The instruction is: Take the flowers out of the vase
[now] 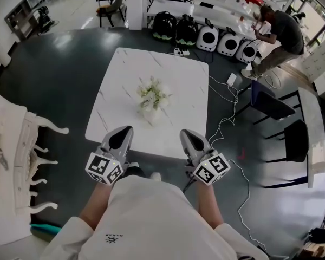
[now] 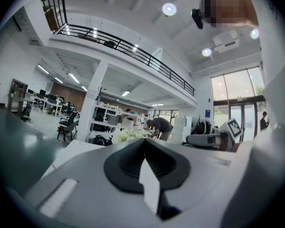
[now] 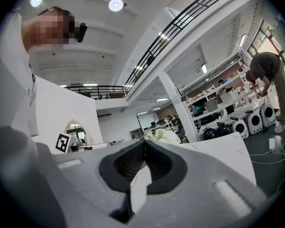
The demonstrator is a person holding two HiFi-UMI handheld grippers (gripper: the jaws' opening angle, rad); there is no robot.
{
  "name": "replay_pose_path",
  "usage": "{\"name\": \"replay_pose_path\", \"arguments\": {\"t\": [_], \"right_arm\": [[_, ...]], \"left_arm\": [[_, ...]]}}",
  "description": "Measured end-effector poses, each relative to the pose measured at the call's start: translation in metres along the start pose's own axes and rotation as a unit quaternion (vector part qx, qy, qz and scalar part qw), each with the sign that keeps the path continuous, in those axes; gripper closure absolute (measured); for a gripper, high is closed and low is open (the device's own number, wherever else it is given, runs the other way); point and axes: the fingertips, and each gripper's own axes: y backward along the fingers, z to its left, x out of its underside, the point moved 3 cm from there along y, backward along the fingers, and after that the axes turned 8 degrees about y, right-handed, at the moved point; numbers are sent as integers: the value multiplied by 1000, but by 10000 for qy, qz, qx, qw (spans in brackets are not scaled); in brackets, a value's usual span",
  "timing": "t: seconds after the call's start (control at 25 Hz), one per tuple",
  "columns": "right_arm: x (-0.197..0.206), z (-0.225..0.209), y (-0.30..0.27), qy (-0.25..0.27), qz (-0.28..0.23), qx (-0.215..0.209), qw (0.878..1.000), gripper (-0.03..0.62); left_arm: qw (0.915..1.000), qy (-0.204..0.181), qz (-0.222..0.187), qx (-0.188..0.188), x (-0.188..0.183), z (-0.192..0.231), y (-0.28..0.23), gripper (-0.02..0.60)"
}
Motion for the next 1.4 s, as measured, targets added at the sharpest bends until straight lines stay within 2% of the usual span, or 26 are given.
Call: {"name": "replay_pose_path", "arguments": {"t": [0.64, 1.04, 1.12, 1.2, 1.4], "right_arm": [[-9, 6, -40, -19, -138, 490, 9987, 592], [-9, -5, -47, 22, -150, 895, 9959, 592], [-8, -7, -48, 41, -153, 948, 9954, 592], [-7, -7, -50, 60, -153, 988, 9950, 592], [-7, -11, -49, 88, -155, 1114, 9936, 592]], "left_arm": [[9986, -77, 176, 499, -22, 48, -29, 592], [9951, -187, 556, 801, -2, 65, -66, 591], [9937, -172, 639, 905, 5, 66, -72, 553], [9922, -154, 723, 1007, 12, 66, -78, 542], [9887, -172, 963, 1132, 26, 65, -94, 387]]}}
